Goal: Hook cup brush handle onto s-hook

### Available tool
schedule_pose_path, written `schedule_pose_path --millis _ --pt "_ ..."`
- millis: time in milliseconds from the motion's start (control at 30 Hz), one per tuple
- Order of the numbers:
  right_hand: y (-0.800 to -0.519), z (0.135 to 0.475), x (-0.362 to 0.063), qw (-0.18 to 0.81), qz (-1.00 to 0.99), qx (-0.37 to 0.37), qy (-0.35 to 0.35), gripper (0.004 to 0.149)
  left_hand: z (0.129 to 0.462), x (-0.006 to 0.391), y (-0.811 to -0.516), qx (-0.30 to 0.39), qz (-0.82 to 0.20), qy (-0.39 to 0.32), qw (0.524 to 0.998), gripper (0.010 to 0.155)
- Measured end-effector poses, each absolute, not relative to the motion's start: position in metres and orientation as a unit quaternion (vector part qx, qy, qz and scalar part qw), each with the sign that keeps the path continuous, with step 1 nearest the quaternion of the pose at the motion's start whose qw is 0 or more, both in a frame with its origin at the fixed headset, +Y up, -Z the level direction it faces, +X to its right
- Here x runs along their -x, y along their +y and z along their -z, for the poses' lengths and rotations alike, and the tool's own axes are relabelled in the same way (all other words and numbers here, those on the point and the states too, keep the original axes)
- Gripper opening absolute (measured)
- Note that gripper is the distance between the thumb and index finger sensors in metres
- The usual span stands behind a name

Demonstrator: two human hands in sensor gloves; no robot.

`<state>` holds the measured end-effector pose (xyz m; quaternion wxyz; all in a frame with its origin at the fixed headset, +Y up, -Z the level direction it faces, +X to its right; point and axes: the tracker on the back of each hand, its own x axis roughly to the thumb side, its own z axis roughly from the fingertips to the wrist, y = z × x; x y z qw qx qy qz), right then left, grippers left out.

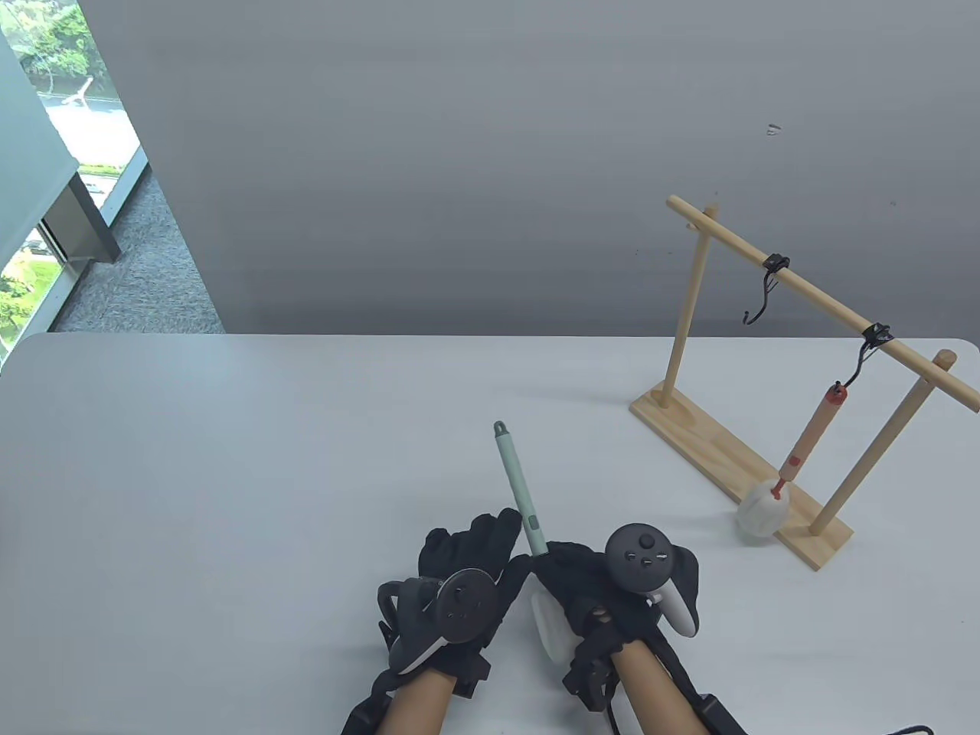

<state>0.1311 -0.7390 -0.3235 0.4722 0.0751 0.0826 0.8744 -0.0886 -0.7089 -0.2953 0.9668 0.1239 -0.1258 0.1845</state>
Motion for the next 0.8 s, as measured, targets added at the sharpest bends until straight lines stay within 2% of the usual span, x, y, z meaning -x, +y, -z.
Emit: schedule_pose_path --millis 167,267,467,600,800 --pt "-0.74 0.325 -0.158 0.533 -0.845 -0.014 0.029 0.046 0.298 0.1 -0.714 -0.112 -0.182 -0.105 0.971 0.061" --pt "-0.735 0.325 -0.175 0.554 -0.831 0.023 -0.041 0.045 0.299 0.106 -0.716 -0.107 -0.179 -0.093 0.974 0.061" --pt "-0.721 0.327 -0.198 0.584 -0.799 0.068 -0.127 0.044 0.3 0.109 -0.717 -0.103 -0.178 -0.084 0.975 0.062" --pt "-0.706 0.329 -0.213 0.544 -0.811 0.096 -0.194 0.044 0.3 0.108 -0.718 -0.1 -0.176 -0.086 0.975 0.062" --pt "-0.687 0.333 -0.233 0.537 -0.8 0.145 -0.224 0.043 0.3 0.108 -0.717 -0.096 -0.173 -0.085 0.976 0.062"
